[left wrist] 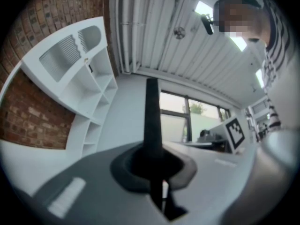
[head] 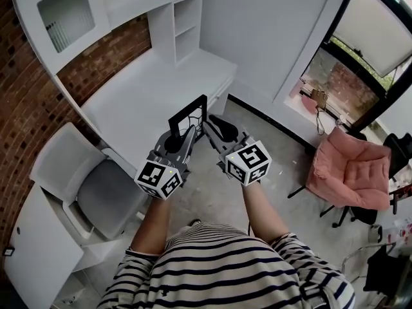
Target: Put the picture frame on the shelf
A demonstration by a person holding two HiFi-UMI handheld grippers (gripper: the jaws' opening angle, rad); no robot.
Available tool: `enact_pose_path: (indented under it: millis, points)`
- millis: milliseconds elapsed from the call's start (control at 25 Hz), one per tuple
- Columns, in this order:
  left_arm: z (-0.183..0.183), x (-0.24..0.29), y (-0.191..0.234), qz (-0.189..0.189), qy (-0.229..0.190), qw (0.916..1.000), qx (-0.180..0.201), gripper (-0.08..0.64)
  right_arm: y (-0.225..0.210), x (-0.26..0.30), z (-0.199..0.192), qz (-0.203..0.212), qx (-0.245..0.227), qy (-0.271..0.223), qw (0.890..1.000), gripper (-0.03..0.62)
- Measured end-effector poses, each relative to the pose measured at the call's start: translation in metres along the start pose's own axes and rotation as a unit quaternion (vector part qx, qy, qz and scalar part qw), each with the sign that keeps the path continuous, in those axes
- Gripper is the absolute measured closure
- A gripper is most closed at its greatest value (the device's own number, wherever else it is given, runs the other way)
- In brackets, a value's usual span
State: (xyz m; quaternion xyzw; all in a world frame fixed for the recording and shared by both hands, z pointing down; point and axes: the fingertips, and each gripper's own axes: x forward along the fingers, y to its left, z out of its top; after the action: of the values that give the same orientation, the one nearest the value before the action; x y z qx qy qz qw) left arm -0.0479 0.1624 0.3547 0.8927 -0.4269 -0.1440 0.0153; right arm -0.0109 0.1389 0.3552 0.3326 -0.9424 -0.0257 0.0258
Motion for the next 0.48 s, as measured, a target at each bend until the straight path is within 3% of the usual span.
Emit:
enact_pose_path:
  millis: [480]
  points:
    - [-0.004, 0.021, 0.059, 0.030, 0.003, 0.9995, 0.003, 0.545, -0.021, 0.063, -0.002, 0.049, 0.008, -0.004, 0.999, 0.545]
